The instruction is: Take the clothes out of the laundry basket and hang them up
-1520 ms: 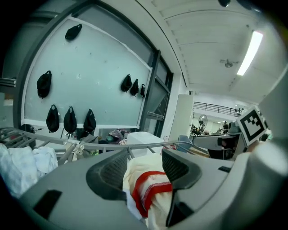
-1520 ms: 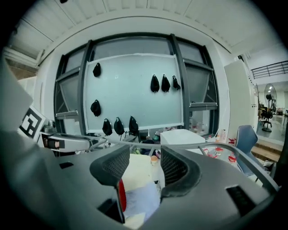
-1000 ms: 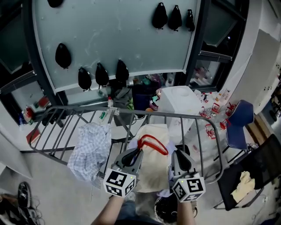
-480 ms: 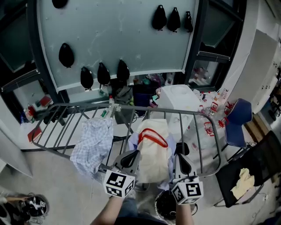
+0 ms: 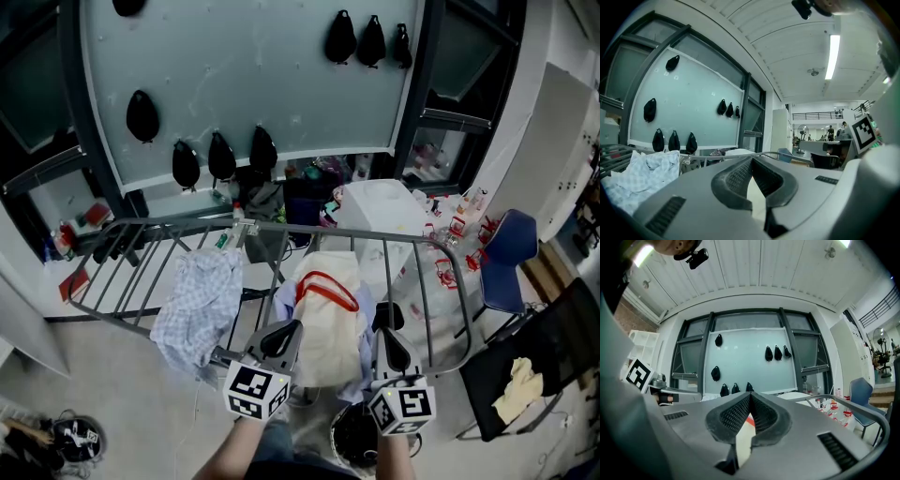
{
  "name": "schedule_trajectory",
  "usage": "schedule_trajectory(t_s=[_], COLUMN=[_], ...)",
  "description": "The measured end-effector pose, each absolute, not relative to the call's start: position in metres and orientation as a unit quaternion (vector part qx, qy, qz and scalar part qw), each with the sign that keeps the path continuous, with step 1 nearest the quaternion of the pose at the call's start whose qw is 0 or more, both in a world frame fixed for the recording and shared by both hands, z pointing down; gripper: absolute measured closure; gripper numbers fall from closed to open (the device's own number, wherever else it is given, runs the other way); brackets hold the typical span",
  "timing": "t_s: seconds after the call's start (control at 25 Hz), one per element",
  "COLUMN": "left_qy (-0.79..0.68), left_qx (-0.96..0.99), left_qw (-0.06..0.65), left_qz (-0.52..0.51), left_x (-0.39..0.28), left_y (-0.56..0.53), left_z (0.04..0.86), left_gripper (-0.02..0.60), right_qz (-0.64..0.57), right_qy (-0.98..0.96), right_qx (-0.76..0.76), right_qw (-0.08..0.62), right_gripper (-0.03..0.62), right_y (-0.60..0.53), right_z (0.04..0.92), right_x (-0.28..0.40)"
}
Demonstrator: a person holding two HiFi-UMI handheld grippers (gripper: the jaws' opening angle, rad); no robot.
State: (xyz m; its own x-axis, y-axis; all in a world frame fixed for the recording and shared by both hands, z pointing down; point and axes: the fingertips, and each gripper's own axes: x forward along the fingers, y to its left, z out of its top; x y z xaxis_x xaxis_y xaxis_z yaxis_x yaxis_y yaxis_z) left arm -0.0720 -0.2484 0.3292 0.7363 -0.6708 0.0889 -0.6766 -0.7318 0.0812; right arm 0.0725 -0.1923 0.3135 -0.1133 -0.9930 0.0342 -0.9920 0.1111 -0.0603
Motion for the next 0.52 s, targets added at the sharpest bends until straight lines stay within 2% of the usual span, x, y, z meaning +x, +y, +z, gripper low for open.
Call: schedule_trajectory(t_s=[0.52], left_qy=[-0.357], left_qx=[0.932], left_qw=[0.051], left_qz=[0.03], left_x=[-0.063], left_y=[-0.2491], left_z=[0.3295], left_gripper=[0.561], right_qz=[-0.04], right_qy=[0.742], right_qx=[-0.669], right_qw=[0.004], right_gripper=[0.594], right_y=[-0.1922], right_z=[0.3163], right_x=[0.0797])
